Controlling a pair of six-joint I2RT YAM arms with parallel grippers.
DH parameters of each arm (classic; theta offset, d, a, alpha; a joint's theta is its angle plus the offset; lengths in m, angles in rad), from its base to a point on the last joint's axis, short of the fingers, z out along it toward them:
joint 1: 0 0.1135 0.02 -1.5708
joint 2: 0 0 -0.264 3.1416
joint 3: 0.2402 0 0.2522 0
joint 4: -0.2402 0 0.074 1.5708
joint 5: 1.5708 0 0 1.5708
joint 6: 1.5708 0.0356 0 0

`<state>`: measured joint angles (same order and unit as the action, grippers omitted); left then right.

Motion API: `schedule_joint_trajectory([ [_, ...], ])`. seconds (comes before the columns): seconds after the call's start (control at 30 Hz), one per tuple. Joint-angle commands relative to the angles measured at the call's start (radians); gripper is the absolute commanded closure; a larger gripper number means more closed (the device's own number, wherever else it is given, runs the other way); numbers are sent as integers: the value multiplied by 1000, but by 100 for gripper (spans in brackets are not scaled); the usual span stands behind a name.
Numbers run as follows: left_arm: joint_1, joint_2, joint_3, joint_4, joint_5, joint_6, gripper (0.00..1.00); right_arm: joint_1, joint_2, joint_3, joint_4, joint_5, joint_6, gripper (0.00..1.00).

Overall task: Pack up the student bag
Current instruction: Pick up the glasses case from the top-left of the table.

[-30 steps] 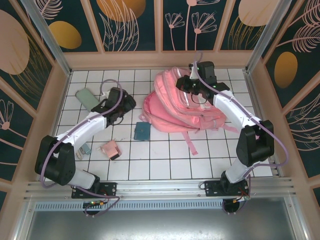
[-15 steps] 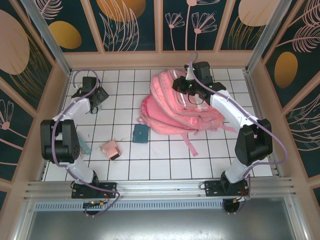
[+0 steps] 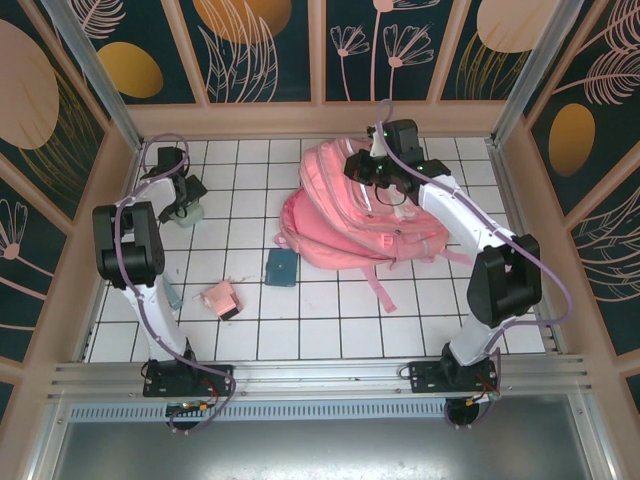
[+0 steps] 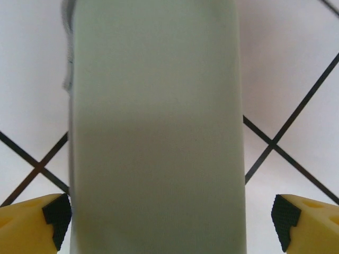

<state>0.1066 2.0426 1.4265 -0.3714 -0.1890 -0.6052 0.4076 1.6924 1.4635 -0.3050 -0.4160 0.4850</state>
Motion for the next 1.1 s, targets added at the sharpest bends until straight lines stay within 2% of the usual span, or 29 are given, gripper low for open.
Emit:
schedule_joint_trajectory([
  [0.0,5,39,30,-41,-18,23,3,14,4,77,59,-30,-22,100],
  [0.17,7,39,9,-10,-6,23,15,14,14,90,52,-33,-25,100],
  [0.23,6,30,2,-6,-4,24,22,15,16,93,50,-35,-25,100],
  [0.33,7,-3,-26,6,-1,19,26,15,19,103,44,-39,-28,100],
  [0.4,7,-31,-43,6,13,13,33,14,20,110,41,-39,-29,100],
  [0.53,5,-94,-90,14,57,-10,29,-9,20,114,51,-64,-13,100],
  [0.6,4,-136,-125,26,98,-23,34,-33,18,114,68,-100,6,100],
  [0.7,-7,-210,-189,56,151,-45,33,-62,11,124,75,-135,16,100],
  [0.83,-67,-287,-230,65,189,-60,32,-95,6,123,92,-198,31,100],
  [1.07,-266,-385,-245,98,242,-134,33,-138,-5,118,115,-263,64,100],
])
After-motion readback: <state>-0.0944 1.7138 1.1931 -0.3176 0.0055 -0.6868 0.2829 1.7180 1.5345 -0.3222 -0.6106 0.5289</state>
